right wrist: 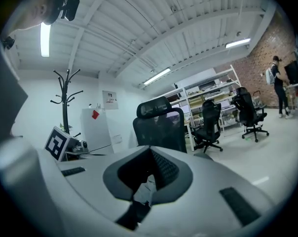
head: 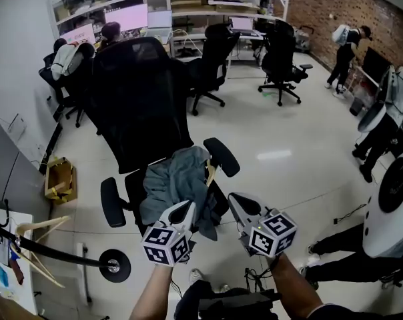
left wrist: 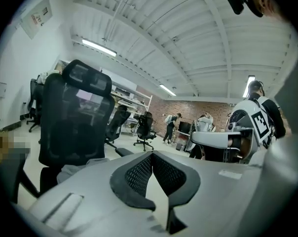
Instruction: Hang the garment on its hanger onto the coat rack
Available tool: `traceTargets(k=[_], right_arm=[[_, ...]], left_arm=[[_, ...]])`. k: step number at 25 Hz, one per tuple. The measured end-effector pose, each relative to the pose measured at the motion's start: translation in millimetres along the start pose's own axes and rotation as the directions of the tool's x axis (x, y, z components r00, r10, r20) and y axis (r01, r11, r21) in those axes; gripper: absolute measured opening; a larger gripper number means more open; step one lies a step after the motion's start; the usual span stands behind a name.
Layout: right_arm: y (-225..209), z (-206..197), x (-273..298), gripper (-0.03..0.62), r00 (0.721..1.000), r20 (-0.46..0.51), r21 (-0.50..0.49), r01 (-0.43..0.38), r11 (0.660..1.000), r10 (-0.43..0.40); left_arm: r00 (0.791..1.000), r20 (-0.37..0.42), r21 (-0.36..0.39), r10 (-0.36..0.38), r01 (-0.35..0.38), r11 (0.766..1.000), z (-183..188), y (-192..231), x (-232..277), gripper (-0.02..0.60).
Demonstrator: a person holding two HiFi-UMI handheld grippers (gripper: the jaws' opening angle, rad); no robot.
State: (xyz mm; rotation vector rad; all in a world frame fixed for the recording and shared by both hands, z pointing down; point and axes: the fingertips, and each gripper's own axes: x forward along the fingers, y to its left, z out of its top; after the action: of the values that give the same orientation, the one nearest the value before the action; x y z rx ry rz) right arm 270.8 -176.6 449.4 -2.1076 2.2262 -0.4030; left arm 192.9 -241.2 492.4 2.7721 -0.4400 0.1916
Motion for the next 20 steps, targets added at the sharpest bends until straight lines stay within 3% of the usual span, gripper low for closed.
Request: traceTargets(k=[5,10,20], right_arm=[[-15,-2,13,0.015,0.998,0.001,0.019,0.064,0.998,-0.064],[-28,-10,19,0.015,0.996,-0.028,0.020,0.087,0.996,-0.086],[-53,-19,32,0.014,0.996,-0.078,0.035,0.043,0.998,-0.040]], left_arm=[[0.999,-0.004,0.018,-0.043,0.043,0.999,2,8,23,0.000],[0.999,-0.029,0.012,-0.040,0.040,0.999,-5,7,36,0.000],[0.990,-0.124,0.008,0.069,-0.069,0.998,-47,21,61,0.000]])
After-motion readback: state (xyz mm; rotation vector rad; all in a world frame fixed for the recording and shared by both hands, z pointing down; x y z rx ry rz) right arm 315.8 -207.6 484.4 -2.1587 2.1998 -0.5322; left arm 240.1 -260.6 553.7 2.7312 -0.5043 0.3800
